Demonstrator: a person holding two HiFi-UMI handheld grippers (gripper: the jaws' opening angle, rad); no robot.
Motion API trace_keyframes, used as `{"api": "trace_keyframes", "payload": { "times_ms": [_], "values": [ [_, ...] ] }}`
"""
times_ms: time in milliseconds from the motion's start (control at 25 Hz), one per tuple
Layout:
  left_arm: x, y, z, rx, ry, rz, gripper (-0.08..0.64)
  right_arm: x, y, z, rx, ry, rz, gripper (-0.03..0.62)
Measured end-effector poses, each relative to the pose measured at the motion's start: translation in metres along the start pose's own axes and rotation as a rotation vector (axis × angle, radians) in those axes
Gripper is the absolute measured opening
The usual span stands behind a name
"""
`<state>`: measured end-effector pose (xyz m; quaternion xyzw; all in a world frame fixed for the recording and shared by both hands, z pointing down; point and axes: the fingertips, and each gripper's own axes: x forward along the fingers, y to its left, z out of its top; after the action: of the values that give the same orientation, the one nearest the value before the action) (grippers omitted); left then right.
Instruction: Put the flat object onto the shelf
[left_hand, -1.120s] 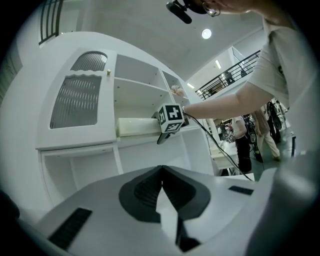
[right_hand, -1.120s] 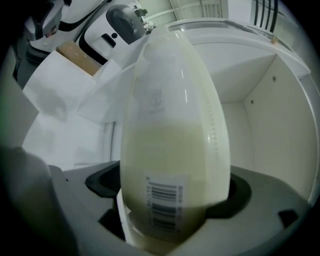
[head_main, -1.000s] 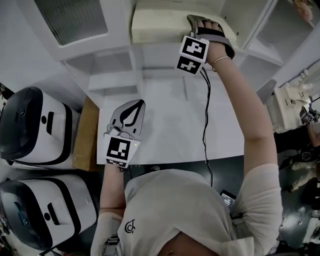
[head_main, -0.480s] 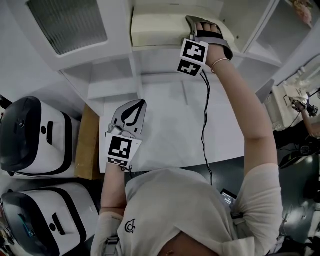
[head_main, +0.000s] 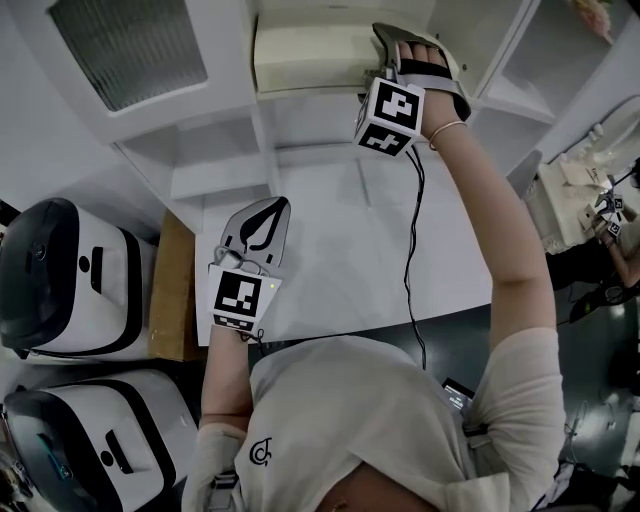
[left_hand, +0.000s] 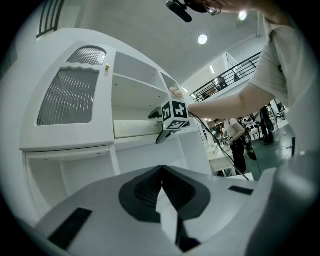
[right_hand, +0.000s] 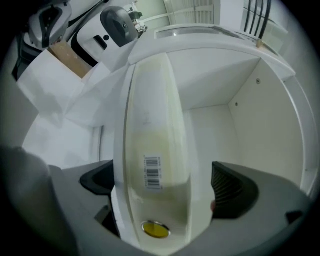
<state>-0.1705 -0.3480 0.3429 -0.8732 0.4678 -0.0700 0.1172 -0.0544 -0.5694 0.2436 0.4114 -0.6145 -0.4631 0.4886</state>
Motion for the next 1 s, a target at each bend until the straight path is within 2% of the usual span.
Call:
{"api": "trace_keyframes", "payload": {
  "times_ms": [160, 200, 240, 280, 360, 480, 640, 720, 1000],
  "values": [
    [-0.002, -0.008, 0.001, -0.011, -0.002, 0.003, 0.014, -0.033, -0.003, -0.003, 0.053, -0.027, -0.037, 0.579],
    [-0.003, -0.011, 0.002, -0.014, -0.004, 0.004, 0.014, -0.044, -0.007, -0.004, 0.067, -0.04, -0.068, 0.527],
    [-0.003, -0.014, 0.004, -0.016, -0.007, 0.004, 0.014, -0.056, -0.01, -0.004, 0.087, -0.056, -0.099, 0.415],
    [-0.003, -0.018, 0.005, -0.017, -0.009, 0.003, 0.014, -0.067, -0.012, -0.005, 0.112, -0.073, -0.115, 0.369],
    [-0.004, -0.025, 0.009, -0.018, -0.013, -0.001, 0.014, -0.086, -0.006, -0.007, 0.177, -0.103, -0.1, 0.333],
    [-0.007, -0.037, 0.011, -0.018, -0.01, -0.012, 0.014, -0.106, 0.006, -0.011, 0.263, -0.144, -0.097, 0.211],
    [-0.012, -0.049, 0.012, -0.014, -0.002, -0.02, 0.014, -0.13, 0.011, -0.022, 0.328, -0.155, -0.216, 0.011],
    [-0.014, -0.051, 0.012, -0.018, -0.003, -0.013, 0.014, -0.138, 0.017, -0.026, 0.372, -0.161, -0.233, 0.009],
    [-0.02, -0.056, 0.016, -0.027, -0.011, 0.002, 0.014, -0.162, 0.061, -0.032, 0.617, -0.264, -0.171, 0.008]
  ]
}}
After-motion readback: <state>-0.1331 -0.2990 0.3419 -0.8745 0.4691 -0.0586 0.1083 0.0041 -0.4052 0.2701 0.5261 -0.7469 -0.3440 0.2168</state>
